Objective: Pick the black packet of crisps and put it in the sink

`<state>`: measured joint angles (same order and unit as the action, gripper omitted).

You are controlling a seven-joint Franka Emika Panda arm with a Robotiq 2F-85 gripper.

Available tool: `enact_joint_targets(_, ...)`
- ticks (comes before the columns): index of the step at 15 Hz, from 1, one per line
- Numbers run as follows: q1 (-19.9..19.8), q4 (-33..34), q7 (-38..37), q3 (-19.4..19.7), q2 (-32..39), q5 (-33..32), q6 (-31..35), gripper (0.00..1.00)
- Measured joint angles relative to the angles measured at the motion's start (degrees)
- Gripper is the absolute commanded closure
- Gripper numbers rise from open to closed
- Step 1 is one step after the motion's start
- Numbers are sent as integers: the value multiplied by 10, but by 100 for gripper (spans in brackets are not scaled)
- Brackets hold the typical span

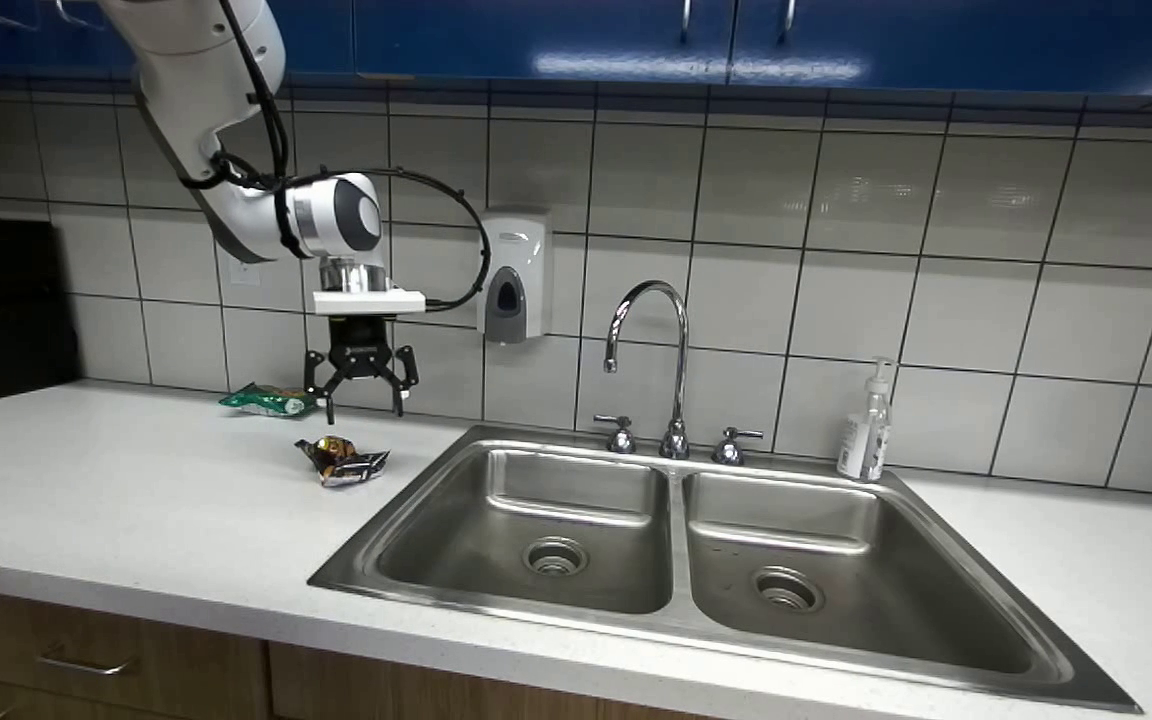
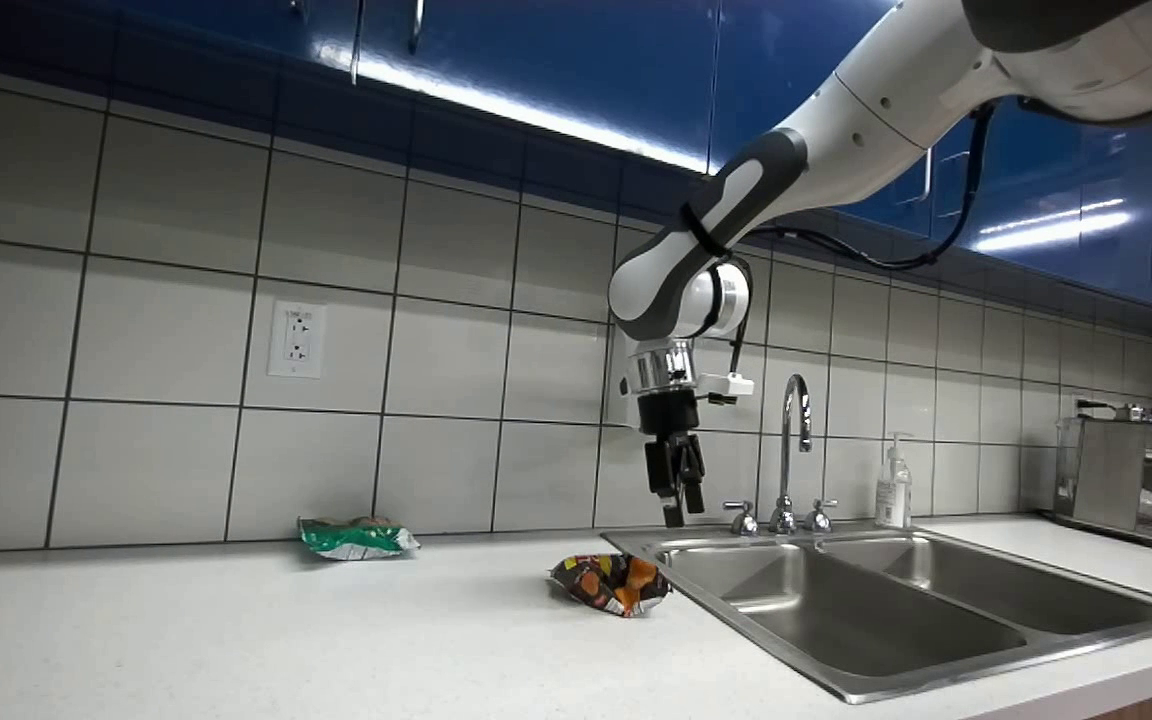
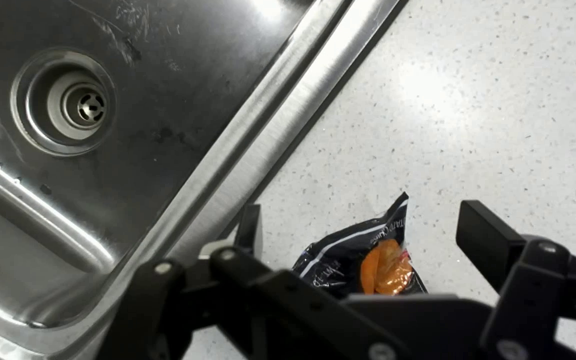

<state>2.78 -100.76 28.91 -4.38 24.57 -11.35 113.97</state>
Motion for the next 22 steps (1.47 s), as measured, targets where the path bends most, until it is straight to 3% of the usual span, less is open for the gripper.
enact_joint_targets(14, 4, 5, 1, -4, 8, 0, 0, 0)
enact_joint_targets(22, 9, 25, 6, -9, 58, -8, 18, 0)
